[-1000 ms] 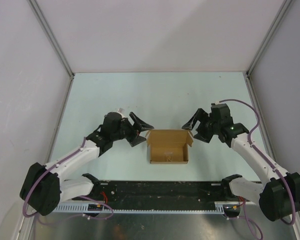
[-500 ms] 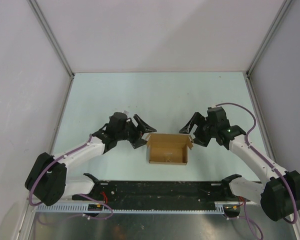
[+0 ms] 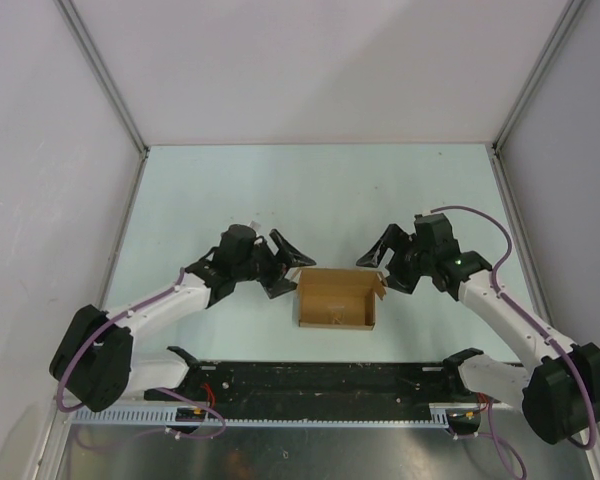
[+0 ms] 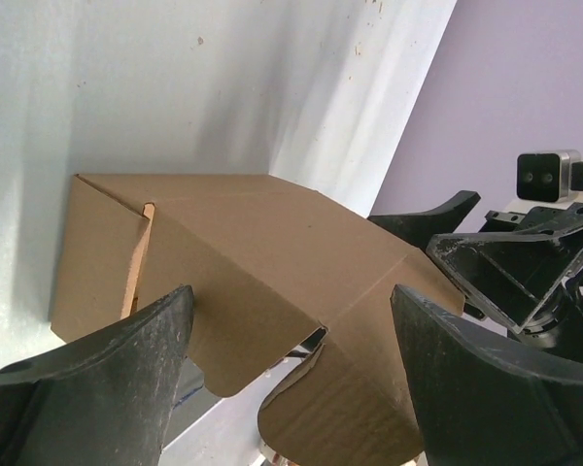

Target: Fold the paper box

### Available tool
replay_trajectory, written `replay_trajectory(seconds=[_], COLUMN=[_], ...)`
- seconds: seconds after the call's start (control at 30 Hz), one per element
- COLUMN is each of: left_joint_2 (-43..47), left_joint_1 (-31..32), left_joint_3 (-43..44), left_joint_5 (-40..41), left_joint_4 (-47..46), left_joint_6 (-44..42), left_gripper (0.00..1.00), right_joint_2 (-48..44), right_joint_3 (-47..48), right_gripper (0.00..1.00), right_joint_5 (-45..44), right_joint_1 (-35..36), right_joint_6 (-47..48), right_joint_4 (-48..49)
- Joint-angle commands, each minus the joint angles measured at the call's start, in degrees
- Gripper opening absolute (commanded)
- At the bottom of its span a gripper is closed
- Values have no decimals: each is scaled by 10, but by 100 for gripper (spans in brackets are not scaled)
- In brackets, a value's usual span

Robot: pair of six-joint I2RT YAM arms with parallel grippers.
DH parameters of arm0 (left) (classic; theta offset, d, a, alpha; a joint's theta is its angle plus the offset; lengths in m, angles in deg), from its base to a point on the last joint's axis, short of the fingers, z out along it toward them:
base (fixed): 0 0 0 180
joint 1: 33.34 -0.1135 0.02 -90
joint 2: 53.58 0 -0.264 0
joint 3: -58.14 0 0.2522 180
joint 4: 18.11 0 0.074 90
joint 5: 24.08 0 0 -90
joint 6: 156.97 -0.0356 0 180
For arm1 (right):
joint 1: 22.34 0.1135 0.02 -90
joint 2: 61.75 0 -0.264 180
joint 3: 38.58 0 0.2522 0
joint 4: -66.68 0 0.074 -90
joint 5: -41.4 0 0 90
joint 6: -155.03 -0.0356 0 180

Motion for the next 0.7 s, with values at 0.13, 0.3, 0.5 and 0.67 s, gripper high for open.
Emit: replay_trajectory(seconds=[0.13,0.3,0.5,0.67], left_joint_2=[30,41,34,28], left_joint_1=[6,6,9,11], left_joint_3=[13,3,0,3], left_joint_5=[-20,-19,-19,-18], left_joint_4=[-4,-4,-5,-5], left_joint_6=[6,8,8,7], left_gripper=[87,87,87,87], right_joint_2=[-33,-38,-47,-47], right_joint_3=[-2,-4,-18,-28], right_gripper=[92,93,95,96], right_joint_5=[10,9,22,41], right_joint_1=[7,9,9,8], right_joint_6=[-3,3,-2,-11], right_joint_4=[-6,-24,-21,-8])
